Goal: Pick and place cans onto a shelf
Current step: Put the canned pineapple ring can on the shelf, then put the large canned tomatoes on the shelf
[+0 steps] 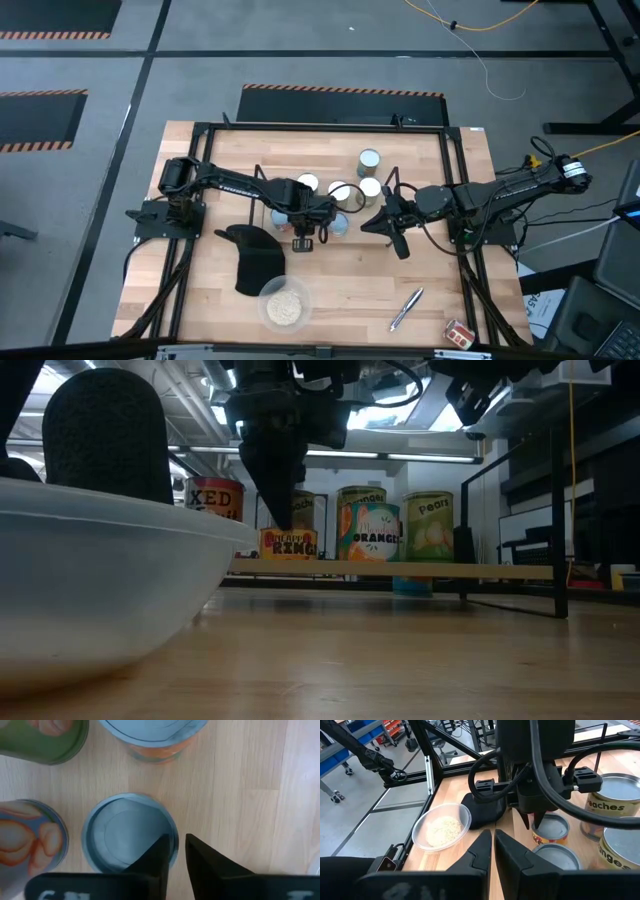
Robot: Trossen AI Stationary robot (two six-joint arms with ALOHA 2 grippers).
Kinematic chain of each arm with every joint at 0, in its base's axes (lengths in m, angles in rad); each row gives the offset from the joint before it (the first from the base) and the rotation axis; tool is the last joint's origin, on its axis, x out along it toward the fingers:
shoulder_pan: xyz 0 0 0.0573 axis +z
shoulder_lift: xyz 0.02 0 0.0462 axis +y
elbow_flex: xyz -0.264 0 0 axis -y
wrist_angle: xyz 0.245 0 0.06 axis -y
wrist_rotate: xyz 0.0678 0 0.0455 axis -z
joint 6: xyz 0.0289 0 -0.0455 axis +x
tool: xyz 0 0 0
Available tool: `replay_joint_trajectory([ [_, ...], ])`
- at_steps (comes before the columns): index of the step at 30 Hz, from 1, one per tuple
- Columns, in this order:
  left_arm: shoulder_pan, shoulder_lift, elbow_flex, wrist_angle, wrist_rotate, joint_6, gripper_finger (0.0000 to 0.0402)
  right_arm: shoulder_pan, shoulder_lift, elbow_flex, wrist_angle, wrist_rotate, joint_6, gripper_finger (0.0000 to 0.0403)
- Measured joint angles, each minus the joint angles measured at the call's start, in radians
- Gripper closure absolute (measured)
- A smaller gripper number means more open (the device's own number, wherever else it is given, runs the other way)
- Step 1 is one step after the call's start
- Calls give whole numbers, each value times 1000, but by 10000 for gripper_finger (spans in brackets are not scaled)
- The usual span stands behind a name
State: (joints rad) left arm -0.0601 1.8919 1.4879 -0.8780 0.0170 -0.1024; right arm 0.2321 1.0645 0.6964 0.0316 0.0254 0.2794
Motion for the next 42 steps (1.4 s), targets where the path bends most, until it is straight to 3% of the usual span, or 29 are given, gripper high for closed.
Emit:
replay_joint_trajectory([
  [12,-2,-8,0,-2,5,-29,329,0,0,0,0,0,0,376],
  [23,-42,-136,1,20,-3,-56,330,0,0,0,-1,0,0,376],
  [34,-154,-344,1,6,-252,-47,330,0,0,0,10,7,0,376],
  [42,-211,-405,2,14,-305,-54,331,-16,0,0,3,18,1,376],
])
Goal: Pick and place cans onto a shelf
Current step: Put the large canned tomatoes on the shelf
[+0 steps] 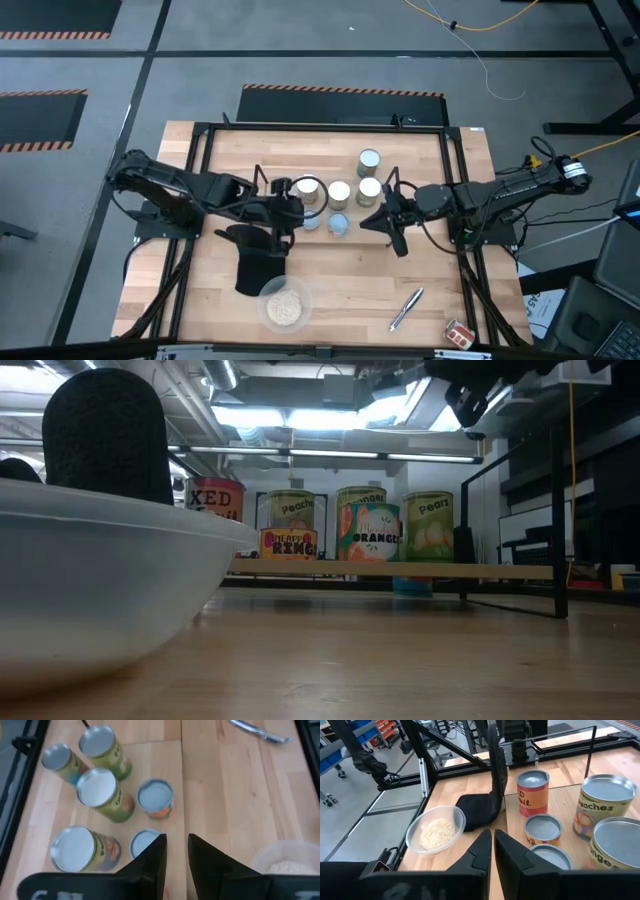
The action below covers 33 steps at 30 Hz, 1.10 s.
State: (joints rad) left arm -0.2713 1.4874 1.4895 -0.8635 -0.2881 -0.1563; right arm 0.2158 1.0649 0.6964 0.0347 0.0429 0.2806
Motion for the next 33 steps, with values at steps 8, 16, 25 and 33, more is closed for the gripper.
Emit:
replay_joint_trajectory([
  [8,-3,14,-2,-3,1,-1,331,-52,0,0,0,8,-2,376],
  [16,-2,12,-1,0,1,-24,331,-74,0,0,13,9,-55,376],
  [25,-2,12,-1,0,1,-25,331,-74,0,0,15,8,-80,376],
  [33,-2,12,-1,1,1,-25,331,-78,0,0,23,16,-51,376],
])
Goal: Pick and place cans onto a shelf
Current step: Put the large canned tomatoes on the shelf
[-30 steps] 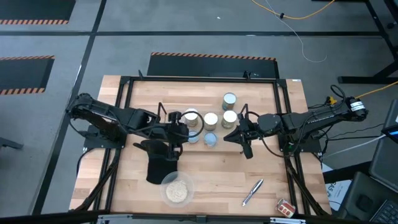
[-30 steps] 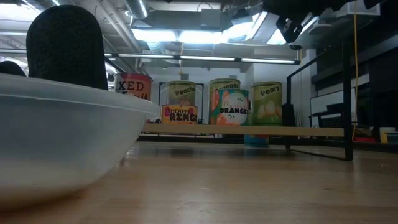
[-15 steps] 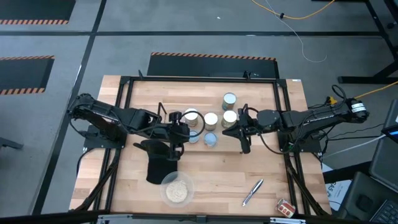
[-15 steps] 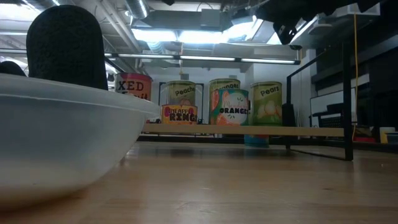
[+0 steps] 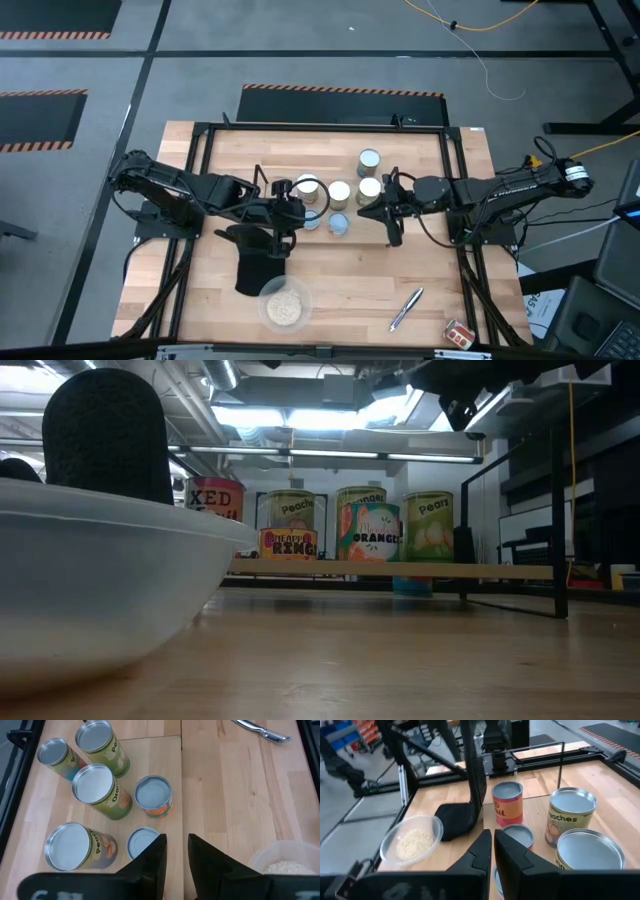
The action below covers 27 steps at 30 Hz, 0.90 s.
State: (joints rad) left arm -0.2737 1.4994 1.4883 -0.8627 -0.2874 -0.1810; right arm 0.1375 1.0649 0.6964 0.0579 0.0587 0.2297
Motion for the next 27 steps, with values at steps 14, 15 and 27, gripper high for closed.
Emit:
replay_joint_trajectory([
  [14,0,0,0,1,-11,5,331,-5,0,0,5,0,-29,376],
  [15,0,0,0,1,-11,5,331,-5,0,0,5,0,-29,376],
  [27,0,0,0,1,-11,7,331,-5,0,0,5,0,1,376],
])
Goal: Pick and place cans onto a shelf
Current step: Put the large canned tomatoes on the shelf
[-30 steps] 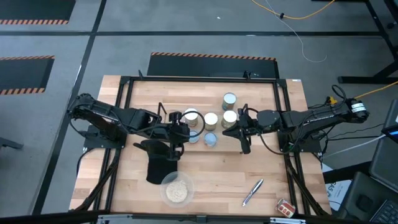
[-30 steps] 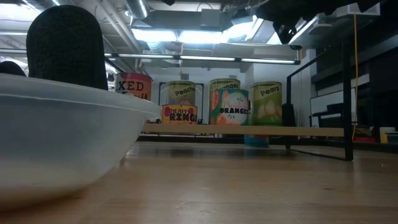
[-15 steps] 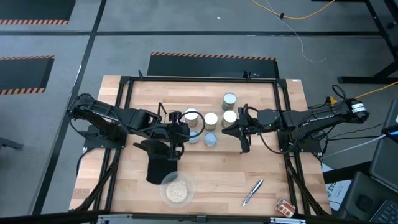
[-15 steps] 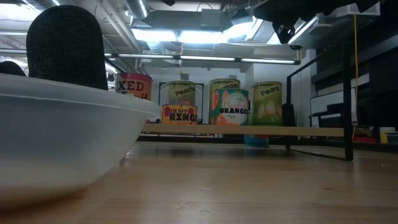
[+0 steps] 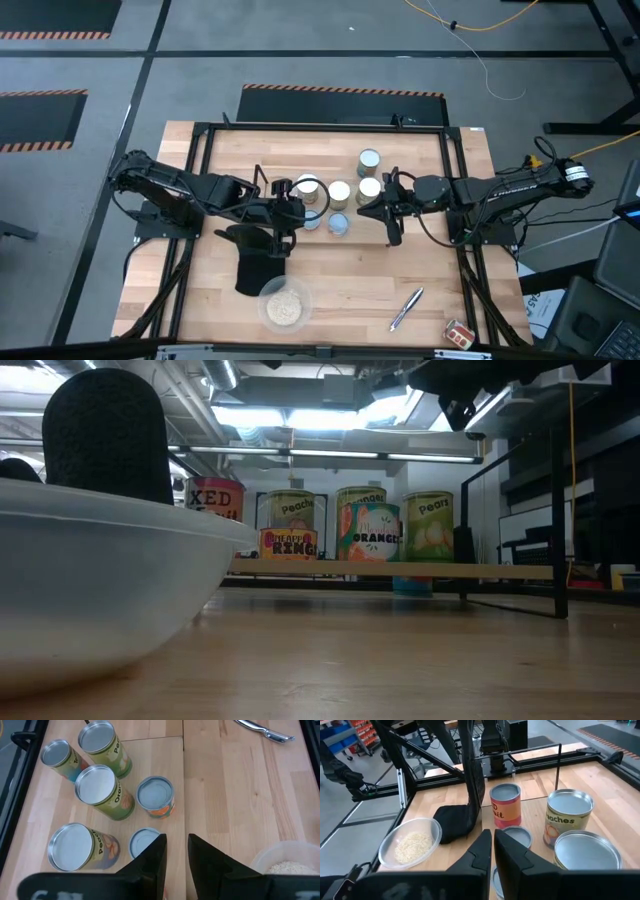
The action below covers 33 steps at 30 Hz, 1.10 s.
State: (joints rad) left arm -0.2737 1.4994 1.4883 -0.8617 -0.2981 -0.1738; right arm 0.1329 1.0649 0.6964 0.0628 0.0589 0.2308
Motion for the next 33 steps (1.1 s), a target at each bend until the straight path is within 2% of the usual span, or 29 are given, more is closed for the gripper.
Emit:
replay_joint_trajectory([
  [6,0,0,0,0,0,0,331,0,0,0,27,0,-34,376],
  [9,0,0,0,0,0,0,331,0,0,0,34,0,-78,360],
  [13,0,0,0,0,0,0,331,-5,0,0,29,9,-87,294],
  [17,0,0,0,0,0,0,331,-19,0,0,20,93,-154,217],
  [21,0,0,0,0,0,0,331,-23,0,1,20,143,-128,175],
  [27,0,0,0,1,0,0,331,-81,0,112,-66,141,-196,166],
  [33,0,0,0,2,0,0,331,-261,0,277,-325,142,-217,166],
])
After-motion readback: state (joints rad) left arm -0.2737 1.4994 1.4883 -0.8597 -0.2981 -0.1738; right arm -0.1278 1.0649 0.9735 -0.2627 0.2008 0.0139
